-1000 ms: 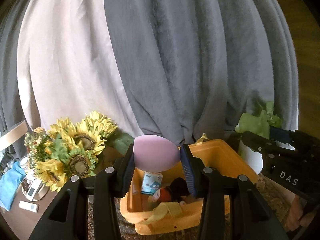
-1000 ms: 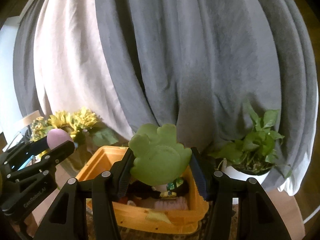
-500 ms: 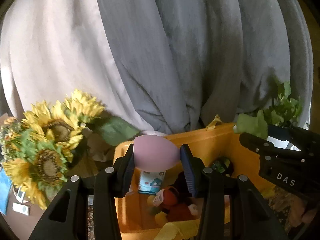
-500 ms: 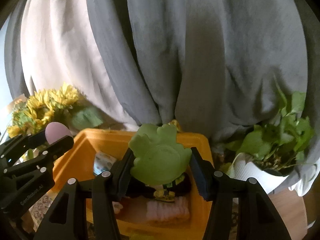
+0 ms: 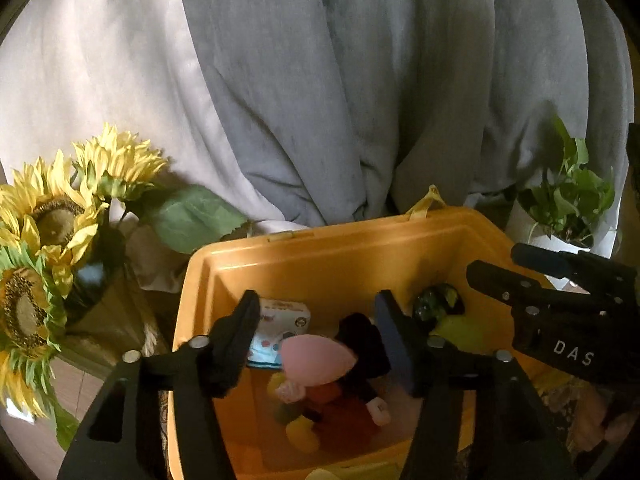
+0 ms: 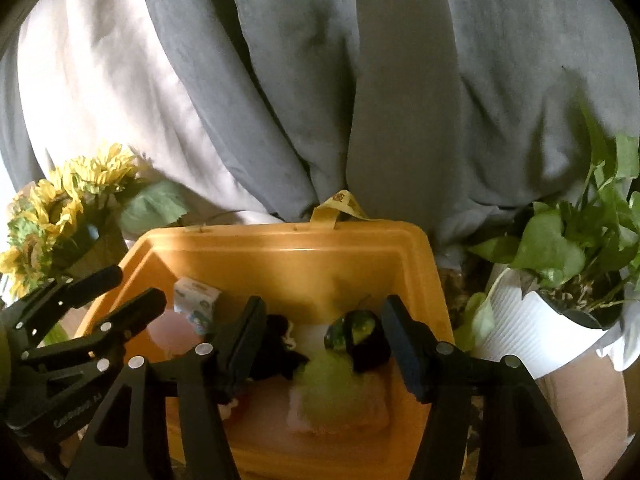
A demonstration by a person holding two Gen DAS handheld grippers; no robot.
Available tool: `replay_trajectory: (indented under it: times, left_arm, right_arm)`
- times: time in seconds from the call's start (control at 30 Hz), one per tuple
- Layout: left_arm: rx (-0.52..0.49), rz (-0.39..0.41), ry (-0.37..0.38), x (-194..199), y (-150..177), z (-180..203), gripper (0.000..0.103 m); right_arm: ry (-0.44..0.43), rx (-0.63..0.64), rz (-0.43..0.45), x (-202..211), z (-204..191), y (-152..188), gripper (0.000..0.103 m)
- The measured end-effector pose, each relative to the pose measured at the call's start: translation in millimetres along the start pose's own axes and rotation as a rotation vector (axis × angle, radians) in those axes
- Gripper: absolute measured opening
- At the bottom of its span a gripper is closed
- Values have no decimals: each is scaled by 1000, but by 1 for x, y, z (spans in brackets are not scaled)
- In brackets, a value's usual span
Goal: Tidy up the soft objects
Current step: 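Open both tools to drop the sponges into the crate and withdraw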
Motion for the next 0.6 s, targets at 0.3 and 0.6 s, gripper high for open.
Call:
replay_trajectory:
  times: [0.3,0.6]
  left_arm:
    - [26,20,-30,27,5,6,77]
    - [42,94,-135,106,19,14,98]
  right_arm:
    - [51,-8,43,36,7,4,66]
    - [123,-14,116,106,4,24,68]
Point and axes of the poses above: each gripper's, at about its wrist camera, not at the fingertips, and x roughly against the way its jaws point, z to its right, y to its underside, the point moved 3 cm from there along -x, roughly the way its jaws point, and after that the axes turned 8 degrees about y, right-handed, at the moved point
